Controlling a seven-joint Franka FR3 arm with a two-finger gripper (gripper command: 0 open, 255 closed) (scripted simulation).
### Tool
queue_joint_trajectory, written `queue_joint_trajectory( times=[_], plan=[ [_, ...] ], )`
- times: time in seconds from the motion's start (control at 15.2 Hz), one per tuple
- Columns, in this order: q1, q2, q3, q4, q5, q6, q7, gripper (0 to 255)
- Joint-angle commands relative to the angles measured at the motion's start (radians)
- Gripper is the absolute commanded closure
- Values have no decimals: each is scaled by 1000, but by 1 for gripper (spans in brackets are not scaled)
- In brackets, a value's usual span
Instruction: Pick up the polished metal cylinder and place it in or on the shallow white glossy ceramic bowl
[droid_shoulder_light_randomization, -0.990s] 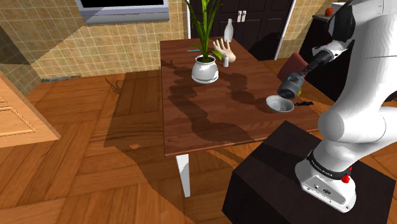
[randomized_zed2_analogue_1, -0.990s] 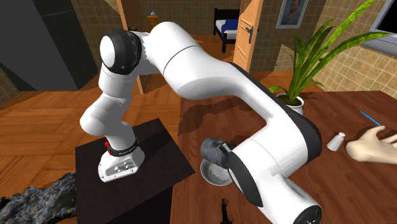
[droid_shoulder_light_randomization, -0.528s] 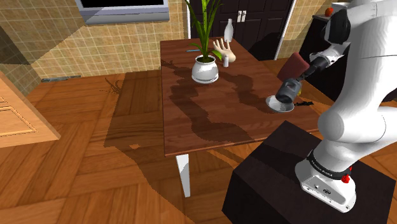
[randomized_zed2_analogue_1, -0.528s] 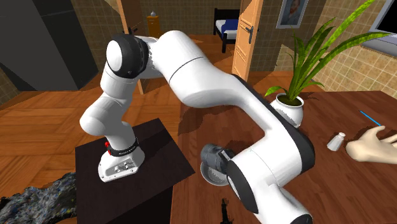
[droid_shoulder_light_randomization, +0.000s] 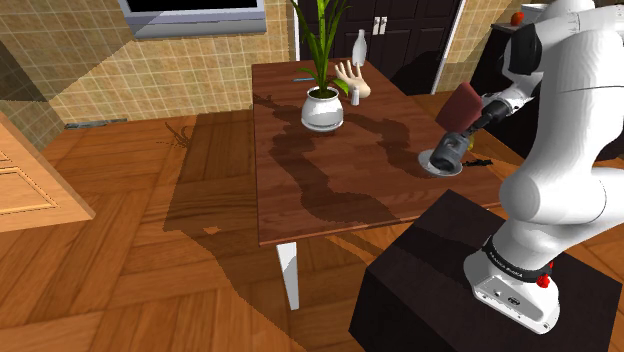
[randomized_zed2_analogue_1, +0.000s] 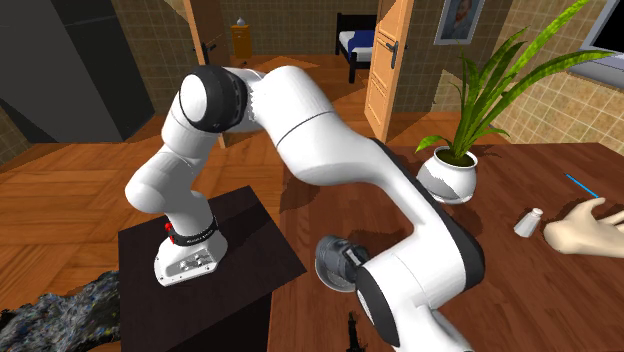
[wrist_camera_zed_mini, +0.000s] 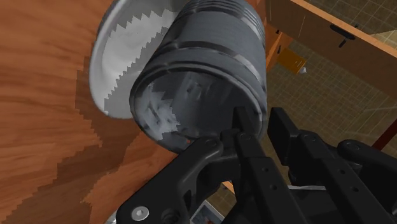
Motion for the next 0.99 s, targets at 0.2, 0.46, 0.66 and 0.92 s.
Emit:
queue_joint_trajectory(
  times=[0.2,0.46,0.66,0.92],
  plan=[
    [-9,50,14,0,15,33,-32,255],
    [-7,51,11,0,16,32,-33,255],
    [-5,52,10,0,17,32,-33,255],
    [-5,54,11,5,20,31,-30,0]
  ],
)
